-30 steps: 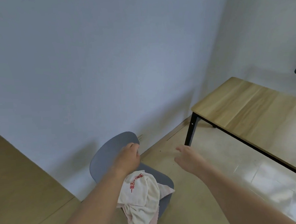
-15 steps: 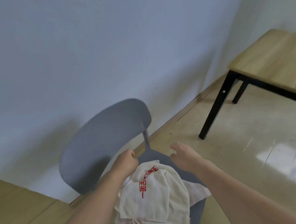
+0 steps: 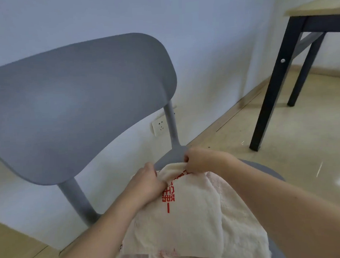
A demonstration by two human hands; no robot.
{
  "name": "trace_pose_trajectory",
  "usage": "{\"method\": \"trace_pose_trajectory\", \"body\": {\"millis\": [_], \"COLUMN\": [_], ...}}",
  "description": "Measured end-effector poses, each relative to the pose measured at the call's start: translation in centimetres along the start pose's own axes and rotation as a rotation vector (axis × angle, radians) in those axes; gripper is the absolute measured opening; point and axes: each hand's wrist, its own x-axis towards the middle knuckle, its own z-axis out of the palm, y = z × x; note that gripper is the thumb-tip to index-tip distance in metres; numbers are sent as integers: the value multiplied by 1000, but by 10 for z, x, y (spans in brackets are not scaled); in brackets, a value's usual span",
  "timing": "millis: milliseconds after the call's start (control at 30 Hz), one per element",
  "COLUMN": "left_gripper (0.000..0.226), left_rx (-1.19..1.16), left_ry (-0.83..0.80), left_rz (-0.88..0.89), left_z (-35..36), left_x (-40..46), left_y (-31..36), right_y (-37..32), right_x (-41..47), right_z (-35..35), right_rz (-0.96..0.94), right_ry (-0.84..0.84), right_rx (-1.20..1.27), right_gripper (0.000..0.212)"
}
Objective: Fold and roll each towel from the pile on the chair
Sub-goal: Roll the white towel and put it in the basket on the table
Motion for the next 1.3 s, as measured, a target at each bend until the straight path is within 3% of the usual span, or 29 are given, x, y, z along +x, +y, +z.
{"method": "trace_pose_trajectory", "body": {"millis": [133, 400, 567, 767, 900, 1067, 1300], "left_gripper": [25, 28, 32, 26, 44, 6, 23], "left_rx": [-15, -484, -596, -599, -773, -987, -1115], "left_ry": [3, 230, 84, -180, -244, -194, -210], "left_rz": [56, 263, 373, 355, 328, 311, 515], "left_z": [-1, -74, -110, -115, -113, -131, -199], "left_x": [-9, -63, -88, -96, -88, -93, -158], "left_y": [3, 41, 49, 42, 52, 75, 96], "right_y": [0, -25, -46, -42, -16, -2, -25], "right_x": [-25, -130, -188, -215, -202, -204, -296], "right_z": [-1, -66, -99, -118, -122, -120, -109], "right_rz": [-21, 52, 39, -24, 8, 127, 63], "right_ry": [109, 341, 470, 649, 706, 698, 970], "right_rx": [181, 602, 783, 667, 691, 641, 208], "right_gripper": [9, 40, 19, 14, 30, 19, 27]}}
